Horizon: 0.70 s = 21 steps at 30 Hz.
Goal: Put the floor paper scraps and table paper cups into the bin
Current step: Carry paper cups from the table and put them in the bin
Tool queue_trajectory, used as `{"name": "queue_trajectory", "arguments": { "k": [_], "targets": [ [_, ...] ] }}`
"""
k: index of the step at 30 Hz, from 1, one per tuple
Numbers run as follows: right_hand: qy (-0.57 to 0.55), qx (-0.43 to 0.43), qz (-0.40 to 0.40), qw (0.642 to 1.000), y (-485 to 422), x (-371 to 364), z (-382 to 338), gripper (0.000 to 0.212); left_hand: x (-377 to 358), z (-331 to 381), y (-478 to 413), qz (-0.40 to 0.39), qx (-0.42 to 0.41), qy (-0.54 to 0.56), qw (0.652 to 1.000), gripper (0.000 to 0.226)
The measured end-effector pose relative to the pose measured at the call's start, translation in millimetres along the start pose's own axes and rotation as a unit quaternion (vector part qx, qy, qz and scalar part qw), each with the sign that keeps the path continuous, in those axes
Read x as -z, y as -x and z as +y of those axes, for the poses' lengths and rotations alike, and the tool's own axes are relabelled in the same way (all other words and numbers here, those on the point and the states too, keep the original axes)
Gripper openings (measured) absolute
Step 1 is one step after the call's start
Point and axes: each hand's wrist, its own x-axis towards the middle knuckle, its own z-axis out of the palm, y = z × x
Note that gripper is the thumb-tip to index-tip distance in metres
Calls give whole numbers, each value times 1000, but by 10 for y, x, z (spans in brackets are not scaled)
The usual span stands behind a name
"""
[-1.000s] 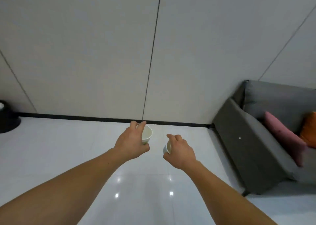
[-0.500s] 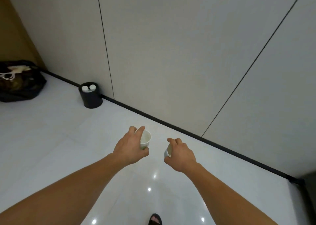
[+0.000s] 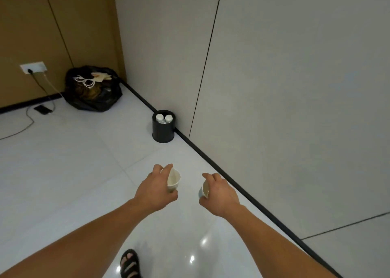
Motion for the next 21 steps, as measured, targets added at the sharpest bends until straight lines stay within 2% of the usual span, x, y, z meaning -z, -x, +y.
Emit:
{"name": "queue_trajectory", "arguments": {
  "k": [9, 17, 21],
  "targets": [
    [4, -28, -6, 1000, -1555, 442, -722, 76, 874, -851, -1520, 4, -20, -1, 1000, 84],
    [-9, -40, -18, 999, -2792, 521, -870, 77, 1077, -1210, -2780, -15, -24, -12, 1000, 84],
    [-29, -25, -15, 999, -3715, 543, -938, 77, 1155, -1389, -3561, -27, -23, -18, 999, 84]
  ]
}}
